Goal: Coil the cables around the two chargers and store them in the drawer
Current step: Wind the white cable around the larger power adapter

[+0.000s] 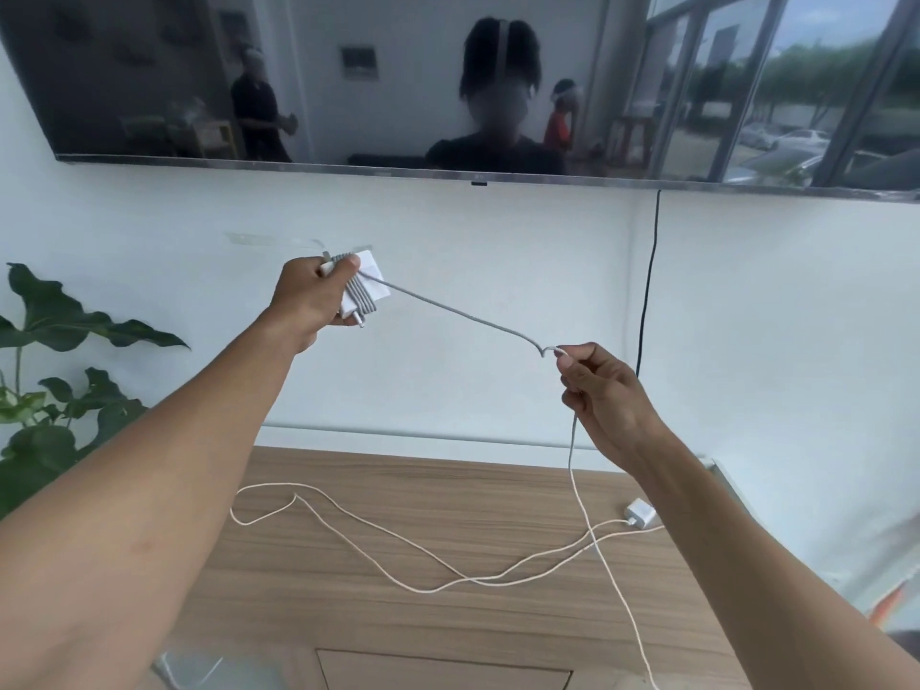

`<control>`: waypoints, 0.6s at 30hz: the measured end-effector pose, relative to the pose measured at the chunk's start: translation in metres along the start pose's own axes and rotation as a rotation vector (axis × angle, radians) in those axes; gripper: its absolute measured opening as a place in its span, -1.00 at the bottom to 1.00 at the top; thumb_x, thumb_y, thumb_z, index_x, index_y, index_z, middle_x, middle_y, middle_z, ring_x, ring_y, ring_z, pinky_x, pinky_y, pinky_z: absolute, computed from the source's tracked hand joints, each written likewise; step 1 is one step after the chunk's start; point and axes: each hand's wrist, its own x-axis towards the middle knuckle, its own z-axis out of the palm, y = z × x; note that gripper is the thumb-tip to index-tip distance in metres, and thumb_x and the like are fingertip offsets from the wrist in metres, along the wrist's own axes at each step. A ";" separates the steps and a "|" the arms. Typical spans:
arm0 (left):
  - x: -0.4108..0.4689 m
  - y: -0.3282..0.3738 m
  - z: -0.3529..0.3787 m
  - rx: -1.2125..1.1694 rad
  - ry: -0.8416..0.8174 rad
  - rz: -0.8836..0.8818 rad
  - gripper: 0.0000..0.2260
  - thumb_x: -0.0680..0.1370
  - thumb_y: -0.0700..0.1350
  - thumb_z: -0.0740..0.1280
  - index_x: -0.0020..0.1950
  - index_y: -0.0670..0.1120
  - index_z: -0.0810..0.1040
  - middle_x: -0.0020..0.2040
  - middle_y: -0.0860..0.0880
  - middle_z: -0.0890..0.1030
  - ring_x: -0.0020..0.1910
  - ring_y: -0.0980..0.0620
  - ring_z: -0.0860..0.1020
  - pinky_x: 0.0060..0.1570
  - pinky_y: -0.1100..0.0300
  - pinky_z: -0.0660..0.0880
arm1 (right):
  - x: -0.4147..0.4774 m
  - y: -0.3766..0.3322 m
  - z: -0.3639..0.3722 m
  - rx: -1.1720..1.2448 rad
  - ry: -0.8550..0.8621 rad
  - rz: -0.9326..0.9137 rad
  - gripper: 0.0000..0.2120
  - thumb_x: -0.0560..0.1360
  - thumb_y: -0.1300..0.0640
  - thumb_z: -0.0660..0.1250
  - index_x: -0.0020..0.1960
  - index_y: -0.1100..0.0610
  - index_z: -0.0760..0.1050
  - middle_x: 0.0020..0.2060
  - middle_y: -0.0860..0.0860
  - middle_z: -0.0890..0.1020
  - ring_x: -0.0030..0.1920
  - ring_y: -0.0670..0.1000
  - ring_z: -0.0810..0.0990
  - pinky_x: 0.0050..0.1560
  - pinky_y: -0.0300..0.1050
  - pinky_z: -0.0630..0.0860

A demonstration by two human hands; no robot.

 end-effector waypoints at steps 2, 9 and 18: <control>0.003 -0.006 -0.002 0.003 0.030 -0.014 -0.79 0.59 -0.05 0.33 -0.13 -0.19 0.56 -0.22 -0.12 0.57 -0.33 -0.04 0.58 -0.47 0.15 0.61 | -0.003 -0.002 -0.005 -0.022 0.003 -0.018 -0.79 0.54 0.33 0.26 -0.21 0.10 0.47 -0.37 -0.06 0.35 -0.36 -0.08 0.24 -0.33 -0.24 0.19; 0.008 -0.013 -0.004 0.034 0.036 -0.002 -0.78 0.59 -0.06 0.32 -0.04 -0.22 0.57 -0.19 -0.13 0.56 -0.33 -0.04 0.56 -0.48 0.17 0.60 | -0.018 0.010 -0.016 -0.368 -0.108 0.014 -0.87 0.55 0.15 0.32 -0.18 0.11 0.49 -0.42 -0.11 0.32 -0.40 -0.11 0.25 -0.29 -0.28 0.25; -0.010 0.017 0.016 -0.053 -0.240 0.032 -0.82 0.60 -0.08 0.30 -0.03 -0.18 0.58 -0.16 -0.10 0.60 -0.27 -0.02 0.62 -0.36 0.11 0.63 | -0.029 0.046 -0.007 -0.511 -0.472 0.320 -0.80 0.55 0.16 0.29 0.02 0.31 0.54 -0.34 0.04 0.46 -0.25 0.06 0.48 -0.05 -0.18 0.53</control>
